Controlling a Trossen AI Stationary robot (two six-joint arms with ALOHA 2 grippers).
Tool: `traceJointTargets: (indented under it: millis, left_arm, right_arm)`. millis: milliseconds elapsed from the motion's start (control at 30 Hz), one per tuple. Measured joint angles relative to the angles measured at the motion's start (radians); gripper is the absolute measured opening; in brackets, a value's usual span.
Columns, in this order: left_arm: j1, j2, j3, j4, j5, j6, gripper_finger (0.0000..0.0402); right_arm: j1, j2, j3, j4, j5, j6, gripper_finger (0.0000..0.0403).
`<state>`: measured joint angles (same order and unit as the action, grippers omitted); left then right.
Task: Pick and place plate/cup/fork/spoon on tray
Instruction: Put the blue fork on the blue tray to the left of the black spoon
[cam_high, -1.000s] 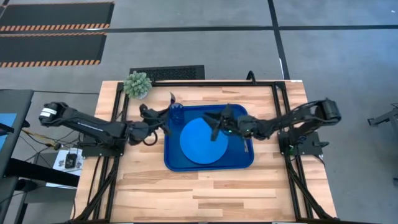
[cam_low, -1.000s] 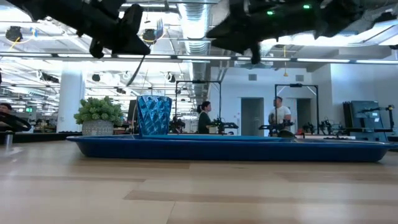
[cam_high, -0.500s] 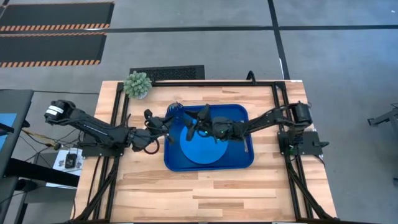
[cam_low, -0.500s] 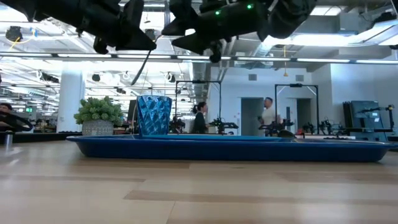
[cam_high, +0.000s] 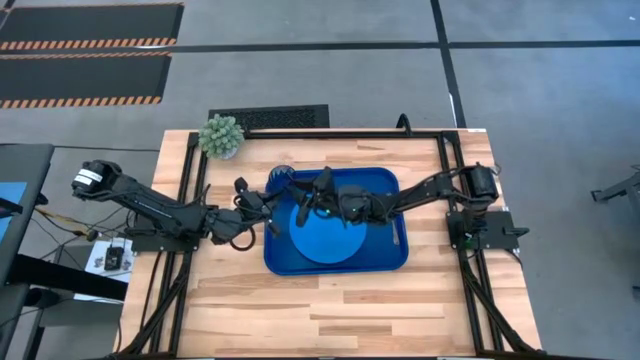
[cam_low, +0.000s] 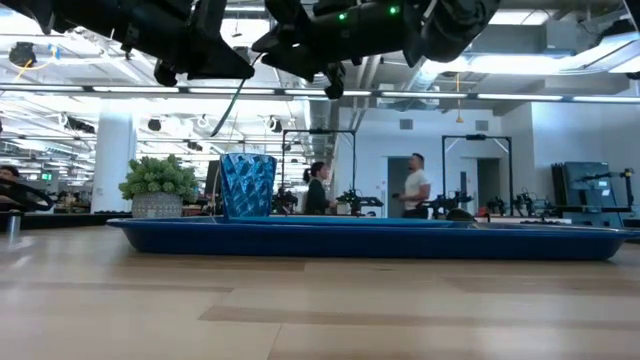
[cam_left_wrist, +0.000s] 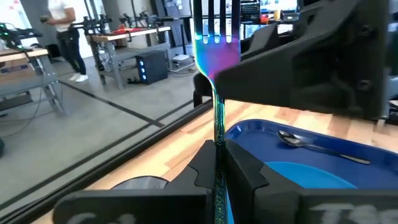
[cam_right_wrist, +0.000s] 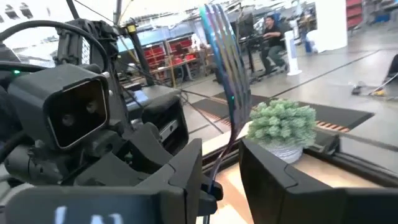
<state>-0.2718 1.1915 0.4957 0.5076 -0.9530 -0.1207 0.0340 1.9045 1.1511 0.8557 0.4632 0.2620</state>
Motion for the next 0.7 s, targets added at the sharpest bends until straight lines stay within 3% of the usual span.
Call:
traceJointTargets:
  millis: [167, 433, 700]
  left_arm:
    - [0.001, 0.0, 0.0, -0.001, 0.001, 0.001, 0.0002]
    - [0.001, 0.001, 0.0, -0.004, 0.013, 0.008, 0.0002]
    - [0.001, 0.001, 0.0, -0.004, 0.029, 0.007, 0.0005]
  right_arm:
    - [-0.011, 0.0, 0.0, -0.001, -0.016, 0.011, 0.0097]
    - [-0.009, 0.0, 0.002, 0.003, -0.027, 0.015, 0.0011]
    - [-0.009, 0.0, 0.002, 0.001, -0.027, 0.011, 0.0011]
